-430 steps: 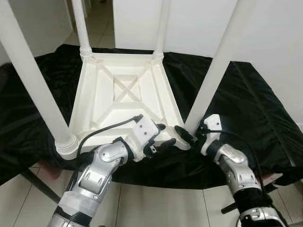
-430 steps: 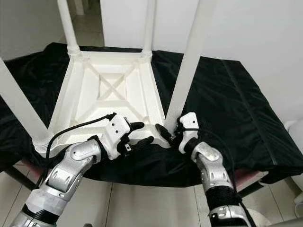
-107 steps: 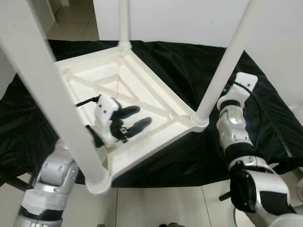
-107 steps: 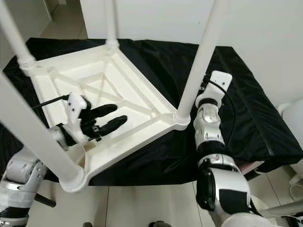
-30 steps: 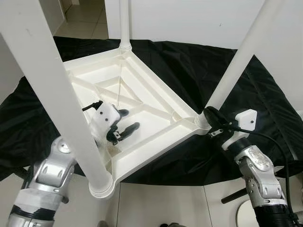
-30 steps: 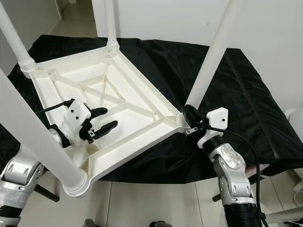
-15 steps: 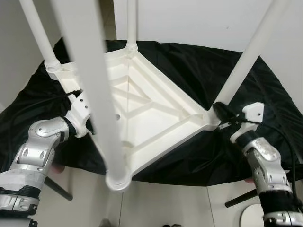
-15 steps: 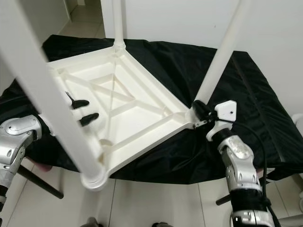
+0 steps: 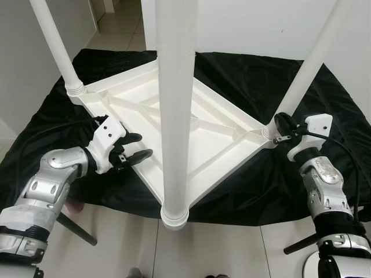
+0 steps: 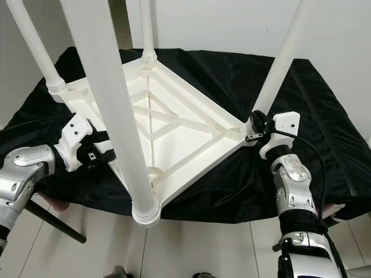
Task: Building children table
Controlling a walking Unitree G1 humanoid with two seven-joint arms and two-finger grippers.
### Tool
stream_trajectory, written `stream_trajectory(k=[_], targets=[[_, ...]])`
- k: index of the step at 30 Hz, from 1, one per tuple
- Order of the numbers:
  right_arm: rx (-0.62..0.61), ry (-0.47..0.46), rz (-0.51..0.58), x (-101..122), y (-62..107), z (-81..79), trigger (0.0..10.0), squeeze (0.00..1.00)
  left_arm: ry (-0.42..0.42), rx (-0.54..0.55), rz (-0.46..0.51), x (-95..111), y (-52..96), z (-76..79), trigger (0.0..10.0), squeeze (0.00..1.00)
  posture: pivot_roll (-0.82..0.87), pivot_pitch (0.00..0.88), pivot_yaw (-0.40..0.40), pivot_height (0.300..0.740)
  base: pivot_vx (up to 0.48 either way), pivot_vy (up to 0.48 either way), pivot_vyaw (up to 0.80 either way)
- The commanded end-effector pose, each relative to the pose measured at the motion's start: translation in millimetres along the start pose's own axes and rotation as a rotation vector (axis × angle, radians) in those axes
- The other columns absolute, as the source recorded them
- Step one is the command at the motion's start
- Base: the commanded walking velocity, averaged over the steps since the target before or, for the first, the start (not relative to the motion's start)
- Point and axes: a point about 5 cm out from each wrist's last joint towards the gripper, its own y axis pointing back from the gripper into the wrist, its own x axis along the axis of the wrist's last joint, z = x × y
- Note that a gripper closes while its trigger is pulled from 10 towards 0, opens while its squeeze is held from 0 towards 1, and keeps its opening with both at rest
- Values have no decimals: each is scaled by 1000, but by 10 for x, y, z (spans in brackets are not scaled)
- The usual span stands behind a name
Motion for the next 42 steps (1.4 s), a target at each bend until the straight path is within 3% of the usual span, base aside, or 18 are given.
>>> stream_trajectory(k=[1,3,6,7,8,9,10,12,14,17,18,22,34,36,38,42], targets=[[17,-11,2,-38,50,-88,10000,0,-26,-366,-41,-44,46,215,10000,0,55,99,52,740,0,0,0],[17,-11,2,-38,50,-88,10000,0,-26,-366,-41,-44,46,215,10000,0,55,99,52,740,0,0,0],[53,-69,13,-94,179,-360,10000,0,-13,-460,-51,-54,90,363,10000,0,45,104,42,740,0,0,0],[53,-69,13,-94,179,-360,10000,0,-13,-460,-51,-54,90,363,10000,0,45,104,42,740,0,0,0],[60,-86,10,-109,219,-428,10000,0,-6,-492,-53,-59,115,406,10000,271,44,104,41,740,0,0,0],[60,-86,10,-109,219,-428,10000,0,-6,-492,-53,-59,115,406,10000,271,44,104,41,740,0,0,0],[64,-95,9,-121,239,-464,10000,0,-3,-511,-55,-64,130,429,10000,1000,44,104,41,740,0,0,0],[64,-95,9,-121,239,-464,10000,0,-3,-511,-55,-64,130,429,10000,1000,44,104,41,740,0,0,0],[61,-99,-11,-180,296,-472,10000,0,11,-585,-95,-124,242,476,10000,1000,32,106,36,740,0,0,0],[59,-94,-17,-198,314,-459,10000,0,15,-616,-111,-142,291,493,10000,1000,30,106,36,740,0,0,0],[55,-84,-26,-211,348,-423,10000,0,3,-661,-163,-188,410,486,10000,0,26,106,33,740,0,0,0],[51,-82,-34,-209,378,-402,10000,0,-7,-671,-192,-209,458,471,10000,0,26,105,32,740,0,0,0],[39,-85,-40,-194,383,-440,10000,0,-119,-503,-178,-212,163,346,10000,0,15,105,30,740,0,0,0],[40,-87,-40,-199,381,-455,10000,0,-171,-464,-214,-248,119,293,10000,0,13,104,30,740,0,0,0],[40,-88,-43,-202,381,-466,10000,0,-217,-428,-188,-218,56,251,10000,0,8,102,30,740,0,0,0],[40,-86,-47,-204,377,-465,10000,0,-222,-422,-164,-168,-3,217,10000,0,5,101,33,740,0,0,0]])
